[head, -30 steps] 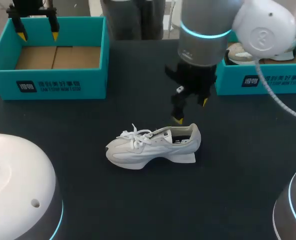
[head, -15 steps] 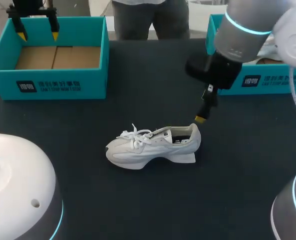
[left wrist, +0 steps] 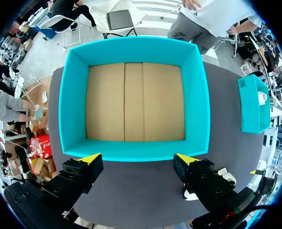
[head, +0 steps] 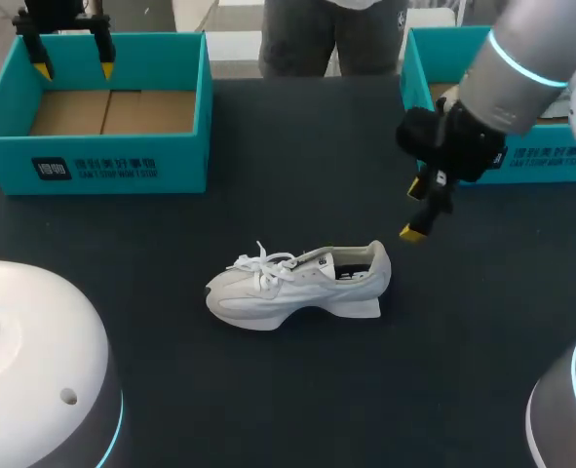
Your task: Take the shoe out of the shoebox, open the shoe tongue, remove and reinsert the insole, then place the shoe into the shoebox
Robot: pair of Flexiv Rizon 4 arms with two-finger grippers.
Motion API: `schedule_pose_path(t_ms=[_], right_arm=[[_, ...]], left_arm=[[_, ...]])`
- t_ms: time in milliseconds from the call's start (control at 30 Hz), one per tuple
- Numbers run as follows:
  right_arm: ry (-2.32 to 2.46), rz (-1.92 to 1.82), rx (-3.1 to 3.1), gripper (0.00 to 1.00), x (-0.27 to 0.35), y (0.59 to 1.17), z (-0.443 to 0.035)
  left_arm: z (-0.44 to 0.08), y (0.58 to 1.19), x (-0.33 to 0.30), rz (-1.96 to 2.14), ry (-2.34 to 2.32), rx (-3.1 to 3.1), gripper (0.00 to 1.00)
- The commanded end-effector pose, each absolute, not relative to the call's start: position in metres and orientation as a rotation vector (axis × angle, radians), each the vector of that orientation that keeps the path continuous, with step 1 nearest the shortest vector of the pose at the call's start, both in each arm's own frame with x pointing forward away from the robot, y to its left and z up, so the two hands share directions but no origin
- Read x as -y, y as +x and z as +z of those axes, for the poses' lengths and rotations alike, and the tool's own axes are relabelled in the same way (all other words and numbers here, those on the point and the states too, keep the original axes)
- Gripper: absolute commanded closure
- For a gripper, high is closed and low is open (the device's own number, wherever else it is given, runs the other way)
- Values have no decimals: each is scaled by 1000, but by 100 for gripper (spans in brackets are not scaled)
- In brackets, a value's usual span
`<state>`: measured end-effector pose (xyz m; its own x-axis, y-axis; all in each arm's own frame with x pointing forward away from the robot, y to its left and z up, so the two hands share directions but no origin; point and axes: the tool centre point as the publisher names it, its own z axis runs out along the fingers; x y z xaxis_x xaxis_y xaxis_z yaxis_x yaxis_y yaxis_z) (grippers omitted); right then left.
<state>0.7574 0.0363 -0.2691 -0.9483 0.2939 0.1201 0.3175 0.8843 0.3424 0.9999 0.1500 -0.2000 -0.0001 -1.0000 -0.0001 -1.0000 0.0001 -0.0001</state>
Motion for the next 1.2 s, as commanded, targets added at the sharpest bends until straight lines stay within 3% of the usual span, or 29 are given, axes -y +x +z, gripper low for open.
schedule_pose_path(t_ms=[33, 367, 1200], right_arm=[[-526, -1215, 2837, 0, -2, 747, -288], [-383, -1596, 2654, 0, 19, 749, -319], [-372, -1590, 2671, 0, 19, 748, -324]], left_arm=[[-200, 1000, -150, 0, -2221, -2222, 0], [-200, 1000, -150, 0, -2221, -2222, 0], [-200, 1000, -150, 0, -2221, -2222, 0]])
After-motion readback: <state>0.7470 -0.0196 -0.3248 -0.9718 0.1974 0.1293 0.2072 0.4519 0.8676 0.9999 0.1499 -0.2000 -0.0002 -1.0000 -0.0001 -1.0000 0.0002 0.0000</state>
